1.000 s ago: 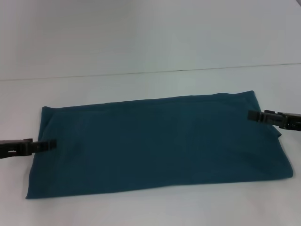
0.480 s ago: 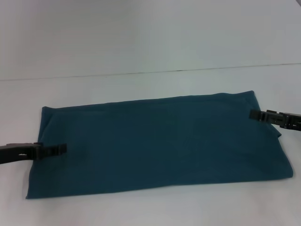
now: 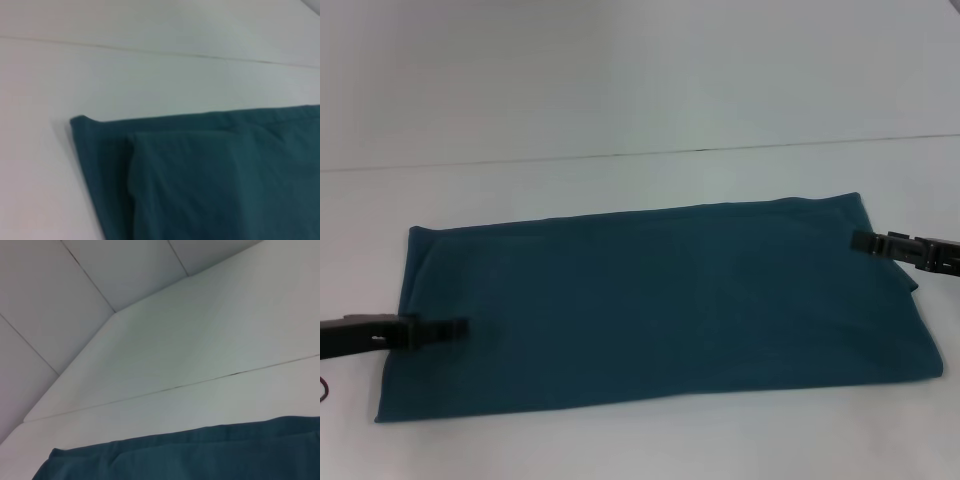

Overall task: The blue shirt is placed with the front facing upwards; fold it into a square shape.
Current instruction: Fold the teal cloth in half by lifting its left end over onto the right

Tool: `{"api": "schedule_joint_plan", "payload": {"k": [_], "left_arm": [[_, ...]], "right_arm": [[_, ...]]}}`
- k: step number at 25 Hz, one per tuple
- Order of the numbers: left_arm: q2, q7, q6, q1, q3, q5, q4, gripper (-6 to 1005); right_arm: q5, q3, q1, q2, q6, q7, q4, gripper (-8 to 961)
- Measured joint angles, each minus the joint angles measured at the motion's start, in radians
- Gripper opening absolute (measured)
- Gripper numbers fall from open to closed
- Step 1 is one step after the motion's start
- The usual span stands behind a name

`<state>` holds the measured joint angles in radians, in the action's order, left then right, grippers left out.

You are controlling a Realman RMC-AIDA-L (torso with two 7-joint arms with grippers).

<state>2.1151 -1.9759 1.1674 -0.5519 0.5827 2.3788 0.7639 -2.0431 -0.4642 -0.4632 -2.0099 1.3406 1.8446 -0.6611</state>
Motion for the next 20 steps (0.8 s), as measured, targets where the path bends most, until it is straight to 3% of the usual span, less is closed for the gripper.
{"api": "schedule_joint_plan", "payload": {"k": [14, 20], "left_arm": [[0.004, 0.0, 0.011, -0.004, 0.039, 0.001, -0.012, 907], [0.002, -0.011, 0.03, 0.005, 0.046, 0.001, 0.036, 906]], "right_arm": [[0.002, 0.023, 0.003, -0.003, 0.001, -0.008, 0.0, 919], [0.002, 0.024, 0.003, -0.003, 0.003, -0.007, 0.0, 919]]}}
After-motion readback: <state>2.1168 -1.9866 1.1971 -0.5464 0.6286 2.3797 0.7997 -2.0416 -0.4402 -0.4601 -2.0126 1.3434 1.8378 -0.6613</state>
